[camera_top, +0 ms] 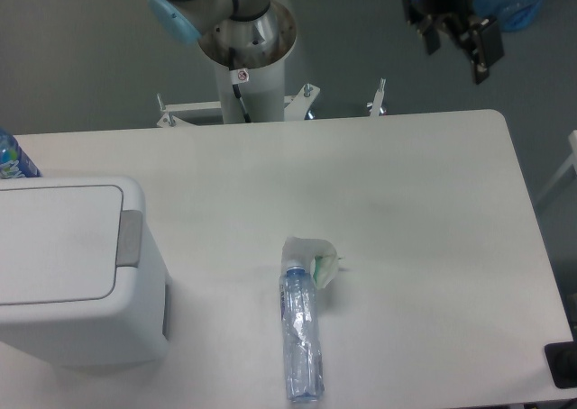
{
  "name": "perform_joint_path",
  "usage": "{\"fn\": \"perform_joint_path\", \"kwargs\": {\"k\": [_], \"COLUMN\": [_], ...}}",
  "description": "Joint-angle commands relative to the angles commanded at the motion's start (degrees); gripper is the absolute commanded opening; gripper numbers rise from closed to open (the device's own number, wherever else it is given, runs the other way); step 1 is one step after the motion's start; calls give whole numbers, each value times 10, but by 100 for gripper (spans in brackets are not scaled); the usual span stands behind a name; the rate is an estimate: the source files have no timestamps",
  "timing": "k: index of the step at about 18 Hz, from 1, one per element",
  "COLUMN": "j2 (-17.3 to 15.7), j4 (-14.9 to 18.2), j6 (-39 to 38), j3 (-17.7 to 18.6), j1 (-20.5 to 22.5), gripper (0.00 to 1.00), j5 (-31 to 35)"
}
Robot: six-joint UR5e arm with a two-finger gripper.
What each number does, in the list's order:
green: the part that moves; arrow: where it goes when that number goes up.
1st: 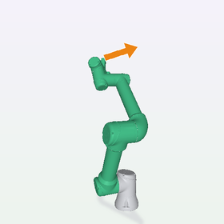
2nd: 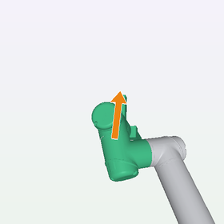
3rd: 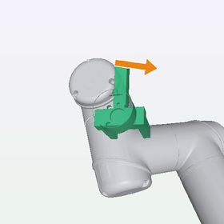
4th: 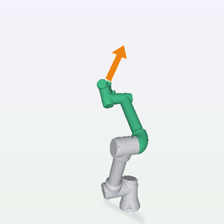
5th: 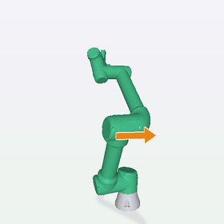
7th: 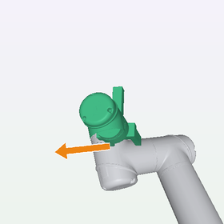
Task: Open the trash can
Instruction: 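Move the open gripper across the table toward the white trash can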
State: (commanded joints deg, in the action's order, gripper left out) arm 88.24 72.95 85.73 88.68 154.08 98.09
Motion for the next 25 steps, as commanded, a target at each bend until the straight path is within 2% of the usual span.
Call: {"fn": "perform_joint_path", "kwargs": {"k": [5,9,12,18,21,25], "j2": [18,39,61,99,112,125], "j4": [1,-4,-31,-115,-121,-129], "j6": [-84,-223,-315,-457,-547,-628], "j3": [-27,-54,-70,-81,-98,-98], "j1": [-33,-59,-78,-118,-133,-149], "gripper": [100,100,100,100,100,100], "j5": [-4,-34,-53,-55,-59,-88]}}
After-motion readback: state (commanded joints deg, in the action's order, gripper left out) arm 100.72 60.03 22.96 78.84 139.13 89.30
